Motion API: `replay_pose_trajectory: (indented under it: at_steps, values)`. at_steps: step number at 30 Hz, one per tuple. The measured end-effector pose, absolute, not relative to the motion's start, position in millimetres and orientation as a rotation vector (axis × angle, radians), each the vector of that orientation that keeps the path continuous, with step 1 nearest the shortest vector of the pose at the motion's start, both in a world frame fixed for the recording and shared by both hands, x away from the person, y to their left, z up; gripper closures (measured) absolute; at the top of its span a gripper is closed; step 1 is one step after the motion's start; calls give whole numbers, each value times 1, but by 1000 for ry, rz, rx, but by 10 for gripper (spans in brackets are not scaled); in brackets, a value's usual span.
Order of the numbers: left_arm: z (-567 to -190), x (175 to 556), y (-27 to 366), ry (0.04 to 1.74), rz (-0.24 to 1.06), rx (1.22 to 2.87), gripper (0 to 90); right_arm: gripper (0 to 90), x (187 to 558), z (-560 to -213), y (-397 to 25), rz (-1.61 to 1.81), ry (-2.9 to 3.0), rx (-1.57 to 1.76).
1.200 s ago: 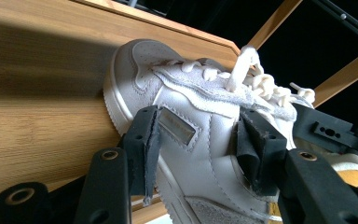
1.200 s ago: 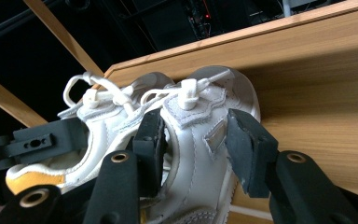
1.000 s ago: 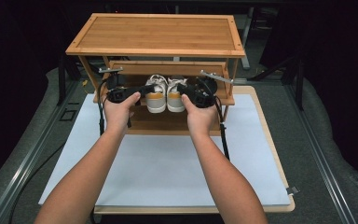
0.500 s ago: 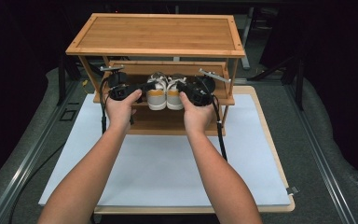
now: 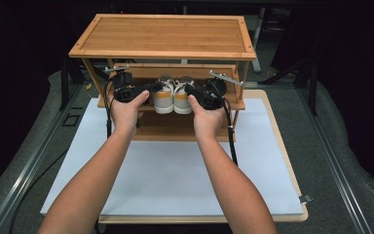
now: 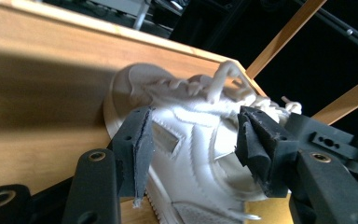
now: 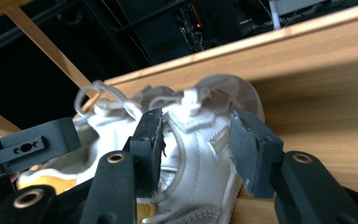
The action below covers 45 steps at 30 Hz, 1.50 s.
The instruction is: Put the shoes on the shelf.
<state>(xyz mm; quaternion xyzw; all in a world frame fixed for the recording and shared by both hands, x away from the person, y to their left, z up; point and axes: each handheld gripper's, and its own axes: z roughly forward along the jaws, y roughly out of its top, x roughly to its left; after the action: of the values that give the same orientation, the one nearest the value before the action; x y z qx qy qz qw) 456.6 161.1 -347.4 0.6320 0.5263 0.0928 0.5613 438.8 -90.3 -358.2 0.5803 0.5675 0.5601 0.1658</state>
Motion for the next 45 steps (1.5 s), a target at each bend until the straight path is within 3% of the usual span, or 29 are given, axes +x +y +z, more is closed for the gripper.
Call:
replay_pose_trajectory:
  at_steps: [7, 15, 23, 27, 41, 45]
  values:
    - [-339, 447, 164, 1203, 239, 1497, 464, 551, 430, -348, -97, 1612, 1619, 1607]
    - [-329, 427, 170, 1179, 290, 1508, 541, 567, 413, -341, -110, 1623, 1630, 1573]
    - [-344, 415, 182, 1183, 259, 1548, 735, 777, 400, -349, -121, 1564, 1715, 1533]
    - [-356, 416, 185, 1193, 238, 1561, 807, 834, 402, -358, -124, 1560, 1738, 1559]
    - [-371, 413, 175, 1175, 160, 1535, 868, 899, 400, -376, -113, 1610, 1824, 1550]
    - [-370, 412, 173, 1178, 189, 1543, 891, 900, 398, -377, -110, 1607, 1810, 1562]
